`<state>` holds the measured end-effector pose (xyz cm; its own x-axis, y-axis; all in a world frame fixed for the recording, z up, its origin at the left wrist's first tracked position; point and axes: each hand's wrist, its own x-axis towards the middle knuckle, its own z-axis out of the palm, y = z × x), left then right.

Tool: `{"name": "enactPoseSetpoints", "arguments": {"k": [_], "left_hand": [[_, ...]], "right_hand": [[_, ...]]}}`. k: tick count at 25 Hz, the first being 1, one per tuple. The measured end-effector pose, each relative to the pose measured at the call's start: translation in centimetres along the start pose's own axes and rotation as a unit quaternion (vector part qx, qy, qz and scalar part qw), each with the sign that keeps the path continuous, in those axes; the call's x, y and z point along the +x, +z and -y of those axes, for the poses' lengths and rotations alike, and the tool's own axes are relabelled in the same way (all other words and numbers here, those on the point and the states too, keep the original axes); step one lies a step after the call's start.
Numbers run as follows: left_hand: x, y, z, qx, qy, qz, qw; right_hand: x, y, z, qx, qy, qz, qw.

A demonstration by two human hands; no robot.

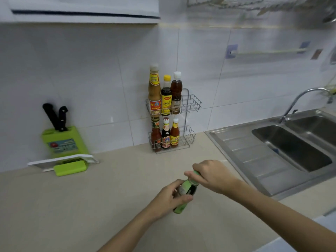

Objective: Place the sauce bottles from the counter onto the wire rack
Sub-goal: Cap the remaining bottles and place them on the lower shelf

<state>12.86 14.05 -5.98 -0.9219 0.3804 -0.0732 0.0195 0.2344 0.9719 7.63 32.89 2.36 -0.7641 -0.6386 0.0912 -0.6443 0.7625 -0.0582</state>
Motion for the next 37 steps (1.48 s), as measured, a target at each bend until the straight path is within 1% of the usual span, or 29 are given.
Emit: {"name": "enactPoseSetpoints", "arguments": {"k": [1,2,4,5,6,7,8,9,10,11,14,15,17,19,20,21,22,24,25,26,28,30,32,34,36,37], "left_hand": [[0.0,0.2,-0.2,0.009,-0.003,-0.022,1.0],[0.1,0.4,-0.4,0.008,-0.004,-0.044,0.999],[0.3,0.1,-1.0,-0.014,-0.01,-0.086,0.996],[0.3,-0.4,-1.2,-0.024,-0.01,-0.102,0.994],[0.3,-0.8,-1.3,-0.03,-0.009,-0.11,0.993],[0.3,-1.2,-1.4,-0.033,-0.009,-0.111,0.993],[0.3,-1.7,-1.5,-0.033,-0.008,-0.109,0.993],[0.3,-2.0,-1.6,-0.032,-0.008,-0.105,0.994],[0.2,-2.2,-1.8,-0.03,-0.01,-0.1,0.994],[0.1,-2.3,-2.1,-0.023,-0.011,-0.097,0.995],[-0.3,-2.0,-2.7,0.003,-0.009,-0.088,0.996],[-0.5,-1.8,-3.0,-0.008,-0.008,-0.088,0.996],[-0.9,-2.0,-3.5,-0.05,-0.012,-0.082,0.995],[-1.3,-2.5,-4.0,-0.083,-0.031,-0.05,0.995],[-1.5,-2.5,-4.2,-0.088,-0.041,-0.03,0.995],[-1.6,-2.4,-4.3,-0.083,-0.047,-0.018,0.995],[-1.7,-2.2,-4.3,-0.069,-0.05,-0.019,0.996],[-1.5,-2.0,-4.2,-0.01,-0.053,-0.053,0.997],[-1.4,-2.2,-4.2,0.003,-0.056,-0.064,0.996],[-1.3,-2.4,-4.5,-0.011,-0.059,-0.064,0.996],[-1.4,-3.1,-5.2,-0.093,-0.068,-0.039,0.993],[-1.6,-3.4,-5.9,-0.142,-0.073,-0.005,0.987],[-1.6,-3.1,-6.2,-0.157,-0.058,0.025,0.986],[-1.3,-2.6,-6.1,-0.138,-0.035,0.044,0.989],[-0.9,-2.3,-6.0,-0.116,-0.032,0.036,0.992],[-0.8,-2.4,-5.8,-0.104,-0.038,0.026,0.993]], "right_hand": [[0.2,0.0,0.7,-0.031,0.037,0.005,0.999],[0.4,-0.1,1.1,-0.027,0.069,0.002,0.997],[0.7,-0.2,1.3,0.053,0.107,-0.032,0.992],[0.7,-0.3,1.0,0.079,0.1,-0.069,0.989],[0.8,-0.4,0.6,0.082,0.069,-0.105,0.989],[1.0,-0.6,0.3,0.085,0.026,-0.117,0.989],[1.3,-0.7,-0.3,0.108,-0.024,-0.108,0.988],[1.8,-0.9,-0.5,0.145,-0.061,-0.078,0.985],[2.2,-1.2,-0.5,0.166,-0.075,-0.054,0.982],[2.7,-1.3,-0.5,0.162,-0.067,-0.049,0.983],[3.9,-1.7,-0.2,0.064,-0.023,-0.066,0.995],[3.9,-1.8,0.1,0.066,-0.027,-0.061,0.996],[3.9,-2.2,0.3,0.092,-0.068,-0.053,0.992],[4.1,-2.5,0.5,0.032,-0.12,-0.053,0.991],[4.3,-2.5,0.6,-0.001,-0.126,-0.056,0.99],[4.4,-2.2,0.6,-0.036,-0.112,-0.063,0.991],[4.5,-2.0,1.0,-0.057,-0.088,-0.053,0.993],[4.5,-1.2,2.0,-0.054,-0.05,-0.05,0.996],[4.7,-0.9,1.9,-0.03,-0.04,-0.069,0.996],[4.7,-1.2,1.6,0.007,-0.037,-0.074,0.997],[4.8,-1.7,1.1,0.083,-0.06,-0.091,0.991],[4.8,-2.5,0.8,0.123,-0.089,-0.083,0.985],[5.0,-2.8,0.7,0.147,-0.099,-0.078,0.981],[5.3,-2.7,1.0,0.15,-0.08,-0.101,0.98],[5.6,-2.3,1.5,0.145,-0.027,-0.116,0.982],[5.6,-2.0,1.6,0.122,0.005,-0.11,0.986]]}}
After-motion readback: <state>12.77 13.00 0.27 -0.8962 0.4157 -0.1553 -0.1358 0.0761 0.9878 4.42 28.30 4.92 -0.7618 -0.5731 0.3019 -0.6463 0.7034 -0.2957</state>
